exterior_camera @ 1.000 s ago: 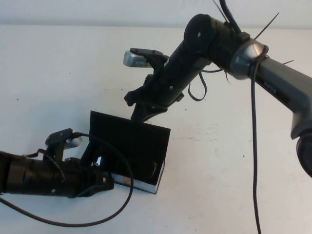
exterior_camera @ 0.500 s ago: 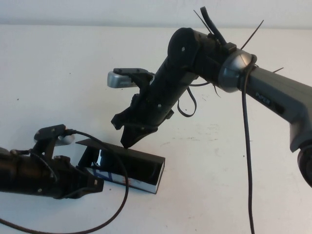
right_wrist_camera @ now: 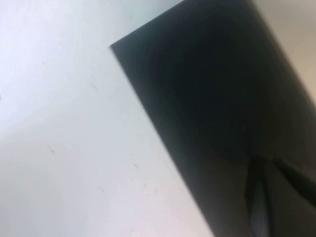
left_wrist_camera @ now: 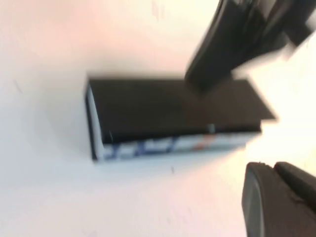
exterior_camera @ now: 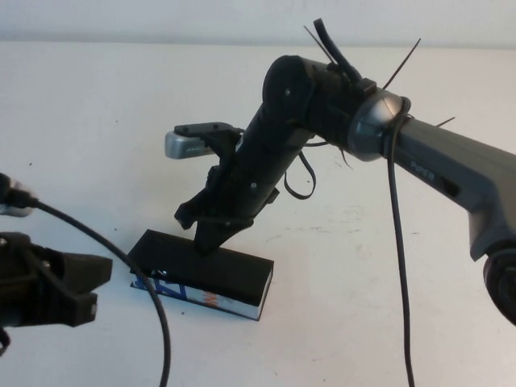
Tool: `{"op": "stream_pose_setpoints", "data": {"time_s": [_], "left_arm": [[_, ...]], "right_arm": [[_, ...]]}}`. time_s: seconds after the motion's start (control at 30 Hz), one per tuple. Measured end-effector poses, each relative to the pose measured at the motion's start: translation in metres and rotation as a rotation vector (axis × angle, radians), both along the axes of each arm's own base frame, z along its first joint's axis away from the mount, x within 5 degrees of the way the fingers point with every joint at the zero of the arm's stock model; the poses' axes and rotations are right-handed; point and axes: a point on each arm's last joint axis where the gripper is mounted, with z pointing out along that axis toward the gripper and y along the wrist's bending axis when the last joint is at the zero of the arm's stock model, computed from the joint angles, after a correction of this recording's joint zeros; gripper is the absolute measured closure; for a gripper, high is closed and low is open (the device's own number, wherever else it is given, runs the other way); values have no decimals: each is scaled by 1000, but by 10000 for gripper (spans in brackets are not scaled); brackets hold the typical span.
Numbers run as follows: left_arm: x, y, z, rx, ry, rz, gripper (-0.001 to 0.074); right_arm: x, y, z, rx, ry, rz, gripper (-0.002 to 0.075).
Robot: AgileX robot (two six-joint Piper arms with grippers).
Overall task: Return glasses to glasses case
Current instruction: Close the glasses case
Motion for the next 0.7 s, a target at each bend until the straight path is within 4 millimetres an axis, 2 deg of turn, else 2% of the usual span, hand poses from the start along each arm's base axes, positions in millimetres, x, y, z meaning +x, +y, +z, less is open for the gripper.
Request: {"op": "stream_pose_setpoints", "data": {"time_s": [0.27, 0.53, 0.7], "left_arm": [[-35, 9, 35, -27, -248, 28, 738], [-55, 18, 51, -7, -445, 71, 738], [-69, 34, 40, -25, -637, 240, 738]], "right_arm": [[-12, 19, -24, -39, 34, 50, 737], [-12, 20, -25, -35, 39, 48, 737], [-14, 16, -12, -44, -4, 55, 737]]}}
